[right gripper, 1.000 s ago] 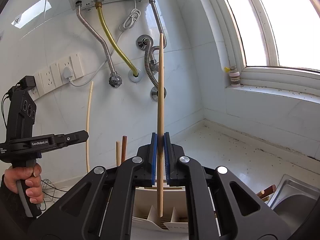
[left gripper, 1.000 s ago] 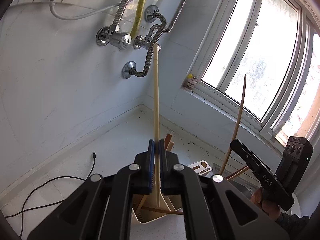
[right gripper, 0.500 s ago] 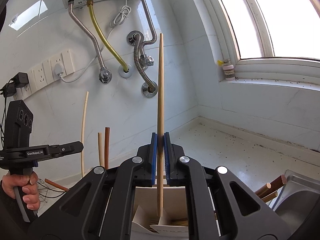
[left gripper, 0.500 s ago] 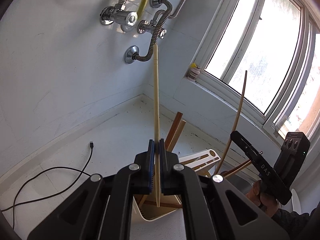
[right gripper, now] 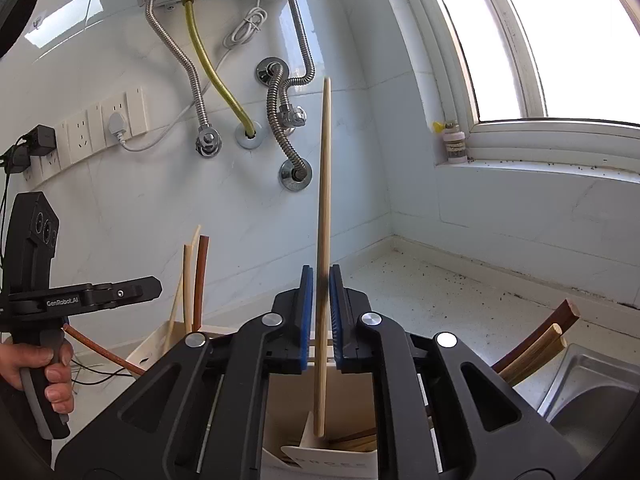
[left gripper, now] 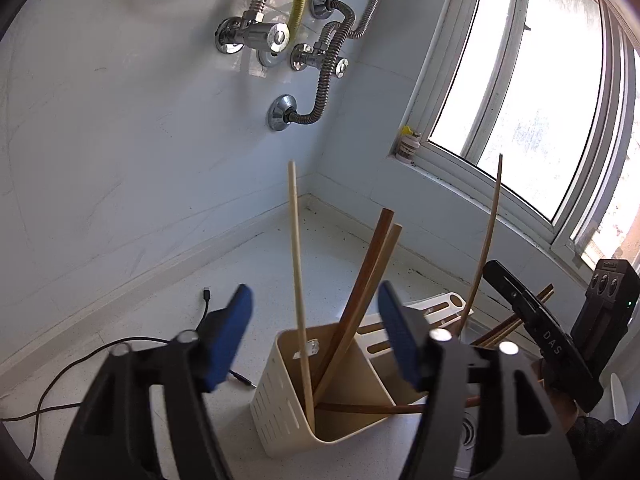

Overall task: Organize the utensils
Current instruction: 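Lower the chopsticks into the holder and open both tools to release them, then move both open tools back down toward the two spoons on the counter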

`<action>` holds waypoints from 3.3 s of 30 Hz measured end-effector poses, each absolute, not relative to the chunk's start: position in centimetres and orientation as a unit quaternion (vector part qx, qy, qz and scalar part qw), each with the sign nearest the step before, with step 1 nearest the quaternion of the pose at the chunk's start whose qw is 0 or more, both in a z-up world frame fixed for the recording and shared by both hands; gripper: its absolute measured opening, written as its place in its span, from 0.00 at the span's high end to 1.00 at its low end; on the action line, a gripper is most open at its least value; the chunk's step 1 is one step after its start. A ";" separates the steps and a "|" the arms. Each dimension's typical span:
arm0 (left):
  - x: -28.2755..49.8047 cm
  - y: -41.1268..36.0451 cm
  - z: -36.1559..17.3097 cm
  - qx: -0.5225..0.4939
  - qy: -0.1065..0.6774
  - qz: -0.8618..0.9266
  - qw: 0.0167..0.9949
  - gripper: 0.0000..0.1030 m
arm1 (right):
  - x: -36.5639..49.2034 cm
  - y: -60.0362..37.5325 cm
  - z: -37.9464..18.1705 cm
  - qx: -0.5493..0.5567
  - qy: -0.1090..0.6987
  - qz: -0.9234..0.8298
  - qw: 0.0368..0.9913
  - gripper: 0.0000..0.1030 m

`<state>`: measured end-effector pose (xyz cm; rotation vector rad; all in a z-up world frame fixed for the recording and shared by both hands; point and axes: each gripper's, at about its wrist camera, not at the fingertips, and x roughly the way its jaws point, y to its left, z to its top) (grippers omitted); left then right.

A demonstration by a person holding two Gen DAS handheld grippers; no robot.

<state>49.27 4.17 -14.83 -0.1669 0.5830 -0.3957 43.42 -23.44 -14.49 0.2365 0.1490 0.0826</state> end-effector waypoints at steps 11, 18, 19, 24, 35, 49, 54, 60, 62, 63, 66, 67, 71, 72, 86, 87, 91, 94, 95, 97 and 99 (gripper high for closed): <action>48.1 4.4 -13.7 -0.073 0.266 -0.187 0.943 0.23 | 41.8 -23.9 -13.4 0.135 0.044 0.032 0.989 0.56; 46.9 4.8 -11.6 -0.065 0.255 -0.184 0.947 0.23 | 40.7 -23.5 -11.5 0.133 0.023 0.036 0.990 0.56; 46.6 4.9 -11.1 -0.064 0.252 -0.183 0.948 0.23 | 40.5 -23.4 -11.1 0.133 0.019 0.036 0.990 0.56; 44.7 5.7 -8.0 -0.047 0.232 -0.172 0.956 0.19 | 39.3 -22.8 -9.0 0.133 0.001 0.043 0.990 0.56; 38.0 8.6 -0.6 -0.013 0.193 -0.132 0.972 0.13 | 35.7 -20.5 -4.5 0.124 -0.032 0.061 0.990 0.52; 28.1 16.5 2.8 -0.025 0.189 -0.022 0.981 0.05 | 32.3 -12.5 -2.0 0.088 -0.013 0.142 0.986 0.38; 25.3 19.1 1.6 -0.034 0.205 0.021 0.978 0.05 | 32.0 -8.7 -3.0 0.085 0.017 0.190 0.978 0.38; 21.8 22.5 -0.9 -0.054 0.238 0.075 0.967 0.05 | 31.8 -4.3 -5.1 0.074 0.060 0.240 0.966 0.38; 20.9 23.6 -2.0 -0.063 0.253 0.091 0.961 0.05 | 31.7 -3.0 -5.6 0.068 0.071 0.254 0.962 0.38; 20.5 24.1 -2.4 -0.069 0.260 0.097 0.958 0.05 | 31.6 -2.4 -5.9 0.067 0.076 0.260 0.960 0.38; 19.4 25.2 -3.5 -0.080 0.272 0.110 0.953 0.05 | 31.5 -0.9 -6.8 0.061 0.092 0.276 0.955 0.38; 19.2 25.4 -3.7 -0.082 0.275 0.113 0.951 0.05 | 31.5 -0.5 -7.0 0.060 0.096 0.281 0.953 0.38; 19.0 25.7 -5.4 -0.080 0.297 0.128 0.943 0.05 | 31.4 1.2 -8.4 0.052 0.126 0.299 0.945 0.38; 19.2 25.7 -6.3 -0.080 0.309 0.137 0.938 0.05 | 31.3 1.6 -8.8 0.045 0.135 0.303 0.942 0.38; 18.8 25.7 -18.6 -0.147 0.442 0.132 0.875 0.05 | 31.0 3.8 -16.7 0.021 0.260 0.318 0.912 0.38; 18.8 25.6 -19.2 -0.148 0.449 0.132 0.871 0.05 | 31.0 3.9 -17.3 0.019 0.268 0.317 0.910 0.38; 18.9 25.2 -22.0 -0.151 0.487 0.128 0.851 0.05 | 31.5 3.9 -19.3 0.020 0.304 0.312 0.900 0.38; 19.3 24.6 -24.3 -0.147 0.523 0.122 0.831 0.05 | 31.8 3.6 -20.2 0.027 0.321 0.305 0.896 0.38; 19.4 24.4 -25.1 -0.146 0.533 0.121 0.824 0.05 | 31.9 3.6 -20.3 0.028 0.324 0.303 0.896 0.38; 19.6 24.1 -26.5 -0.143 0.560 0.120 0.807 0.05 | 32.2 3.5 -20.5 0.027 0.328 0.299 0.896 0.38; 19.8 23.8 -27.8 -0.143 0.581 0.115 0.793 0.05 | 32.4 3.4 -20.8 0.025 0.334 0.294 0.895 0.38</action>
